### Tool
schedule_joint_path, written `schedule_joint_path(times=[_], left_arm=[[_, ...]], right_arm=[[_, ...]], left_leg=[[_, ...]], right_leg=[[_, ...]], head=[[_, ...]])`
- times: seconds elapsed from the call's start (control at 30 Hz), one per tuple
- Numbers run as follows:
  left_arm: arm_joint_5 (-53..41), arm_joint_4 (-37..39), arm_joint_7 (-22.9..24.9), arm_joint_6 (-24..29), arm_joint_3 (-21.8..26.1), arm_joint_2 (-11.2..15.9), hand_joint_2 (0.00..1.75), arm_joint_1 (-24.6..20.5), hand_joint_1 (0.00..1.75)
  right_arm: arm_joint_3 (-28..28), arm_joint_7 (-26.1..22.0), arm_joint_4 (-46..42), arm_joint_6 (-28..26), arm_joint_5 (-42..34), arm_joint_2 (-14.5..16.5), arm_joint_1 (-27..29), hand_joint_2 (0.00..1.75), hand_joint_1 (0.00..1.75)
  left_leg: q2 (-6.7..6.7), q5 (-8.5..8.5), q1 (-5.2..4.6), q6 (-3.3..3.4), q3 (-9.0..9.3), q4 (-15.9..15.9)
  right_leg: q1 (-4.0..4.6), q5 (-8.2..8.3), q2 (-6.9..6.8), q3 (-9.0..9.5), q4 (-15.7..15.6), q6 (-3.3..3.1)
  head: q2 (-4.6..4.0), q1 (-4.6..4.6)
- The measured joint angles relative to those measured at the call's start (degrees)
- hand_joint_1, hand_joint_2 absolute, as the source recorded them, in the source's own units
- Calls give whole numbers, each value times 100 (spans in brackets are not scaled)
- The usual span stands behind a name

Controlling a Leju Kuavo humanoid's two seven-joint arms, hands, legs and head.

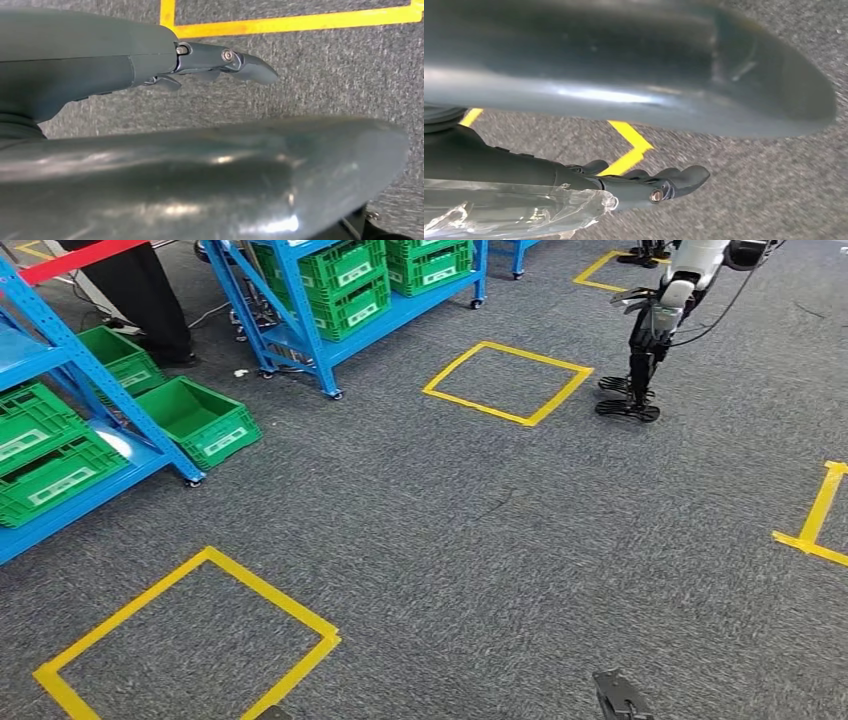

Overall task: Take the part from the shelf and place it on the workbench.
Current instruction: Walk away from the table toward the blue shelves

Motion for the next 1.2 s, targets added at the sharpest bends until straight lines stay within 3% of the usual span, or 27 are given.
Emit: schedule_joint_path(times=[0.03, 0.1, 0.17, 0.2, 0.27, 0.33, 0.4, 0.47, 0.53, 0.6, 0.63, 0.67, 0.73, 0.8, 0.87, 0.93, 1.0, 1.07, 1.13, 1.17, 1.2], left_arm=[[-4, 0, 0, 0, 1, -1, 0, -11, 0], [-10, 0, 0, -1, 1, -7, 0, -27, 0], [-16, 0, 0, -1, 1, -10, 0, -15, 0], [-19, 0, 0, 2, 2, -8, 0, -8, 0], [-26, 0, 0, 9, 7, -3, 0, -17, 0], [-31, 0, -1, 13, 19, 1, 0, -48, 0], [-32, 0, -2, 13, 36, 2, 0, -48, 0], [-30, 0, -1, 10, 52, 6, 0, -16, 0], [-28, 0, -2, 1, 62, 4, 0, -22, 0], [-28, 0, -8, -11, 66, -1, 0, -40, 0], [-28, 0, -16, -14, 69, -2, 0, -40, 0], [-27, 0, -26, -15, 74, 0, 0, -35, 0], [-26, 0, -42, -15, 80, -2, 0, -33, 0], [-25, 0, -48, -15, 82, -5, 0, -43, 0], [-22, 0, -51, -13, 84, -3, 0, -47, 0], [-21, 0, -52, -11, 87, 3, 0, -27, 0], [-21, 0, -51, -9, 91, 8, 0, -14, 0], [-21, 0, -50, -7, 92, 6, 0, -35, 0], [-20, 0, -50, -7, 92, 1, 0, -51, 0], [-20, 0, -50, -7, 92, -2, 0, -47, 0], [-19, 0, -50, -7, 93, -3, 0, -40, 0]], right_arm=[[-3, 1, -1, -1, 2, -2, 6, 0, 0], [-7, 2, 1, 4, 7, -1, 19, 0, 0], [-9, 2, 1, 8, 11, 1, 15, 0, 0], [-10, 2, 0, 8, 14, 0, 9, 0, 0], [-14, 2, 0, 8, 19, 0, -1, 0, 0], [-17, 4, 0, 10, 23, 1, -2, 0, 0], [-18, 2, -1, 13, 25, 1, -9, 0, 0], [-20, -10, -1, 14, 27, 0, -25, 0, 0], [-20, -21, -1, 14, 30, 1, -21, 0, 0], [-19, -26, -1, 13, 37, 3, -7, 0, 0], [-20, -32, -1, 11, 39, 3, -3, 0, 0], [-20, -39, -1, 9, 40, 2, -3, 0, 0], [-24, -54, -1, 5, 40, 1, -8, 0, 0], [-26, -60, 1, 5, 40, 2, -15, 0, 0], [-29, -63, 2, 6, 40, 3, -20, 0, 0], [-41, -63, 2, 7, 42, 5, -25, 0, 0], [-60, -61, 0, 7, 44, 4, -30, 0, 0], [-74, -57, -2, 7, 48, 1, -22, 0, 0], [-79, -55, -1, 13, 52, 2, -10, 0, 0], [-80, -55, -1, 15, 53, 2, -10, 0, 0], [-80, -55, -1, 16, 54, 3, -14, 0, 0]], left_leg=[[134, -181, -7, -16, -152, 318], [224, -493, -5, -33, -504, 1046], [244, -447, -6, -27, -583, 1234], [263, -287, -8, -14, -470, 1028], [491, 64, -36, 26, -42, 248], [693, 187, -73, 79, 225, -270], [635, 173, -85, 131, 240, -351], [531, 192, -62, 184, 249, -378], [422, 210, -32, 235, 260, -393], [302, 211, -26, 261, 260, -391], [239, 209, -26, 264, 261, -390], [177, 209, -25, 264, 266, -388], [38, 203, -14, 243, 286, -384], [-92, 191, -13, 185, 291, -366], [-193, 202, -10, 111, 264, -361], [-261, 227, 15, 41, 242, -387], [-107, 124, 13, -13, 170, -261], [150, -209, 1, -48, -112, 314], [236, -518, 4, -63, -479, 1054], [243, -542, 4, -62, -568, 1233], [249, -463, 3, -55, -560, 1220]], right_leg=[[11, -2, -69, 1, -3, -23], [32, -11, -223, -3, -3, -44], [45, -20, -362, 2, -3, -51], [48, -26, -422, 10, -3, -48], [66, -48, -524, 35, 7, -19], [99, -74, -618, 46, 18, 36], [110, -87, -716, 63, 9, 92], [94, -163, -631, 50, 87, 155], [79, -437, -391, -164, 565, 208], [76, -785, -263, -556, 1355, 227], [76, -855, -243, -714, 1633, 230], [74, -808, -233, -775, 1697, 227], [56, -406, -168, -557, 1147, 221], [10, -71, 70, -189, 367, 218], [-5, -14, 211, -42, 70, 185], [13, -2, 126, -36, 51, 111], [13, 20, 21, -26, 17, 28], [20, 25, -110, -20, -5, -28], [38, 16, -252, -25, -6, -50], [44, 12, -313, -24, -6, -54], [49, 9, -373, -21, -6, -55]], head=[[0, -18], [0, -24], [0, -24], [0, -25], [0, -30], [1, -30], [1, -24], [1, -12], [1, 13], [0, 31], [0, 33], [0, 34], [0, 34], [0, 34], [0, 30], [0, 29], [0, 2], [0, -36], [0, -47], [0, -47], [0, -47]])
